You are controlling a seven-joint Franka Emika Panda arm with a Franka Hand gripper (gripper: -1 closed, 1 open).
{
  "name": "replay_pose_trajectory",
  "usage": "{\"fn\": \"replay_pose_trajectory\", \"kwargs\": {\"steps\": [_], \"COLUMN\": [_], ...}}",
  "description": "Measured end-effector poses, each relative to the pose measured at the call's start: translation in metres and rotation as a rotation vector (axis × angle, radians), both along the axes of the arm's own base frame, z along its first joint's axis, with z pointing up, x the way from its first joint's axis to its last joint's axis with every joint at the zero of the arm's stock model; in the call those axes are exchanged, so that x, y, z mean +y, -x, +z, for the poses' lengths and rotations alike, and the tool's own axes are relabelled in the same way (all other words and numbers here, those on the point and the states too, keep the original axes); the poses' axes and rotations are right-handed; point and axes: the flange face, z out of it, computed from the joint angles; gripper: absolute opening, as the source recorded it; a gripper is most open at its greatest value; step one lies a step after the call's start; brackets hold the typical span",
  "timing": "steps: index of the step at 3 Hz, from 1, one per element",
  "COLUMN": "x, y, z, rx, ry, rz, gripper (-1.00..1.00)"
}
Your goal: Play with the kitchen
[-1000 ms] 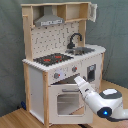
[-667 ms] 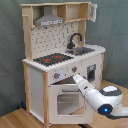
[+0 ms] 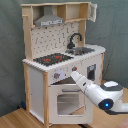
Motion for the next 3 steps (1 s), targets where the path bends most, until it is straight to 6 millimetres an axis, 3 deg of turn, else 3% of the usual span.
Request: {"fn": "replay_pose_trajectory", "kwargs": {"steps": [3], "x": [0.007], "y": [-0.001], "z": [0.033], "rx": [0.097], "ry": [0.279], "rz": [0.073], "gripper": [1.0]}}
